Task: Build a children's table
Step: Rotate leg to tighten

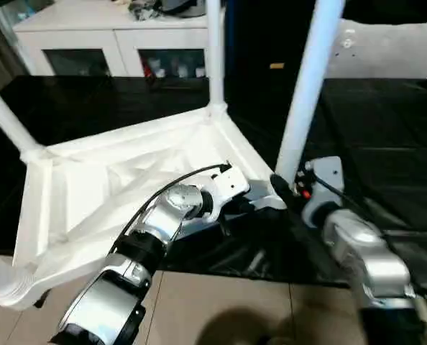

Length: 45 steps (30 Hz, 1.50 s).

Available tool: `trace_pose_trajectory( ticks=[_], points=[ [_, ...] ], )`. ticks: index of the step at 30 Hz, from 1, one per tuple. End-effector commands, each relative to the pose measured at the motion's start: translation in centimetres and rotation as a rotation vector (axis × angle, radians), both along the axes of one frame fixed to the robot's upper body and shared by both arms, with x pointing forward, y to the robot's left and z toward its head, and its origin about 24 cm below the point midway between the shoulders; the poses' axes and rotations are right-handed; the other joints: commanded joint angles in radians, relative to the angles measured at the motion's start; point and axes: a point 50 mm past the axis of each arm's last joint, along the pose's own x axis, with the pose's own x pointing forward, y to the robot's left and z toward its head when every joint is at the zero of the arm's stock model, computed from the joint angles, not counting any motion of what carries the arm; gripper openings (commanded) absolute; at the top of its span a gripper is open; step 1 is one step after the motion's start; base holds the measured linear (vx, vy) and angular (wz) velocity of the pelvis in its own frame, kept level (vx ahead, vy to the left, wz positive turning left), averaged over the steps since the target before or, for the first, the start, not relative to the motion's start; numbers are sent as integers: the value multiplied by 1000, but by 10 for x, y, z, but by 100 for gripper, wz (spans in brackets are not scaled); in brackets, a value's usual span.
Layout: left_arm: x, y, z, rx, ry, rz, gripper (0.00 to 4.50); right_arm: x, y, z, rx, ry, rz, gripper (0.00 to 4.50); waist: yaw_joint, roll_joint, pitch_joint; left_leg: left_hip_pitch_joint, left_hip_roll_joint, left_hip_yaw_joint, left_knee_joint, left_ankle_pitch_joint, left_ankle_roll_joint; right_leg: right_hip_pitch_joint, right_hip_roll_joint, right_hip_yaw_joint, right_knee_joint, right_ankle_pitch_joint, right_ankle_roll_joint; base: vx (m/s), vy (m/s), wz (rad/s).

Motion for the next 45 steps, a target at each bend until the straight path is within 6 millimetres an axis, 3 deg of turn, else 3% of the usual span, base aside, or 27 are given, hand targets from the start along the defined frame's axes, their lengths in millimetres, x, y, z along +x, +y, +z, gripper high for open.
trace_pose_trajectory(
  ticks=[1, 2, 4, 5, 6, 8, 9, 10, 12, 13, 14, 16, 17, 18, 21, 23, 25, 30, 35, 45],
  points=[
    [3, 4, 10, -21, -46, -11, 0, -6, 11, -3, 43, 21, 129, 309, 9, -25, -61, -8, 58, -21, -85, -287, 93, 45, -66, 56, -55, -353, -151, 0, 0, 0],
    [1, 13, 9, -14, -45, -52, 0, -8, -3, 1, 31, 11, 195, 318, 18, -23, -67, -13, 56, -18, -76, -224, 117, 46, -68, 62, -43, -298, -174, 0, 0, 0],
    [-2, 21, 9, -14, -42, -114, 0, -13, -13, 4, 13, 9, 288, 343, 28, -31, -75, -24, 53, -14, -63, -137, 158, 52, -68, 65, -28, -209, -188, 18, -27, 1],
    [-4, 24, 10, -20, -42, -145, 0, -15, -17, 5, 4, 12, 326, 349, 33, -28, -75, -26, 54, -15, -61, -117, 172, 53, -69, 64, -23, -191, -195, 36, -55, 1],
    [-5, 25, 10, -22, -37, -160, 0, -16, -19, 5, -1, 17, 346, 355, 39, -37, -76, -29, 54, -11, -55, -81, 193, 51, -66, 65, -19, -158, -197, 39, -61, 0],
    [-7, 28, 9, -24, -29, -190, 0, -18, -23, 5, -10, 25, 381, 375, 51, -34, -83, -31, 51, -10, -46, -29, 206, 50, -64, 64, -5, -113, -207, 28, -57, 0],
    [-8, 31, 8, -14, -29, -212, 0, -19, -26, 5, -22, 33, 402, 386, 60, -33, -82, -31, 50, -9, -43, -1, 214, 44, -60, 63, -2, -99, -207, 0, 0, 0],
    [-12, 38, 6, 16, -20, -271, 0, -21, -32, 4, -46, 50, 468, 400, 68, -38, -79, -30, 51, -7, -42, -6, 214, 41, -58, 61, -3, -128, -203, 0, 0, 0],
    [-13, 42, 6, 28, -14, -302, 0, -22, -35, 5, -58, 56, 507, 408, 79, -34, -76, -24, 58, -5, -45, -32, 204, 35, -55, 60, -9, -198, -190, 0, 0, 0],
    [-15, 46, 7, 42, -5, -349, 0, -23, -38, 7, -95, 62, 573, 408, 81, -41, -75, -25, 61, -4, -46, -42, 198, 36, -55, 60, -9, -220, -184, 0, 0, 0],
    [-16, 48, 7, 50, 0, -379, 0, -25, -40, 8, -121, 66, 618, 408, 92, -38, -74, -21, 64, -5, -48, -63, 184, 34, -56, 60, -12, -261, -173, 0, 0, 0],
    [-19, 52, 8, 74, 13, -427, 0, -27, -42, 9, -127, 87, 682, 408, 96, -42, -70, -20, 69, -5, -53, -88, 173, 32, -55, 62, -11, -287, -166, 0, 0, 0],
    [-21, 54, 8, 90, 21, -465, 0, -27, -42, 10, -124, 91, 718, 408, 99, -38, -70, -18, 70, -5, -53, -100, 163, 29, -56, 63, -12, -298, -165, 0, 0, 0],
    [-23, 55, 8, 104, 27, -496, 0, -28, -43, 11, -116, 97, 751, 408, 100, -54, -70, -17, 72, -4, -55, -112, 156, 29, -58, 64, -12, -304, -168, 0, 0, 0],
    [-26, 56, 9, 127, 37, -565, 0, -30, -41, 12, -97, 111, 827, 408, 113, -47, -70, -14, 78, -4, -58, -117, 146, 26, -60, 68, -9, -296, -176, 0, 0, 0],
    [-29, 55, 9, 140, 39, -608, 0, -31, -39, 12, -70, 122, 881, 391, 119, -65, -70, -10, 77, -1, -60, -131, 137, 26, -62, 69, -5, -292, -191, 0, 0, 0],
    [-32, 54, 9, 162, 38, -657, 0, -32, -32, 12, -13, 139, 959, 378, 125, -59, -70, -7, 80, 1, -62, -144, 125, 25, -63, 72, -7, -299, -190, 0, 0, 0],
    [-35, 50, 9, 161, 30, -689, 0, -31, -20, 12, 33, 159, 1057, 332, 144, -72, -71, 4, 82, 9, -67, -164, 91, 22, -62, 82, -2, -266, -212, 0, 0, 0],
    [-35, 50, 9, 165, 30, -691, 0, -28, -17, 6, 35, 210, 1086, 275, 147, -71, -72, -2, 77, 11, -64, -133, 91, 25, -62, 86, 1, -264, -214, 0, 0, 0],
    [-35, 54, 7, 167, 41, -670, 0, -27, -15, 2, 62, 248, 1111, 214, 153, -74, -72, -3, 77, 11, -63, -129, 86, 25, -61, 85, -1, -293, -202, 0, 0, 0]
  ],
)
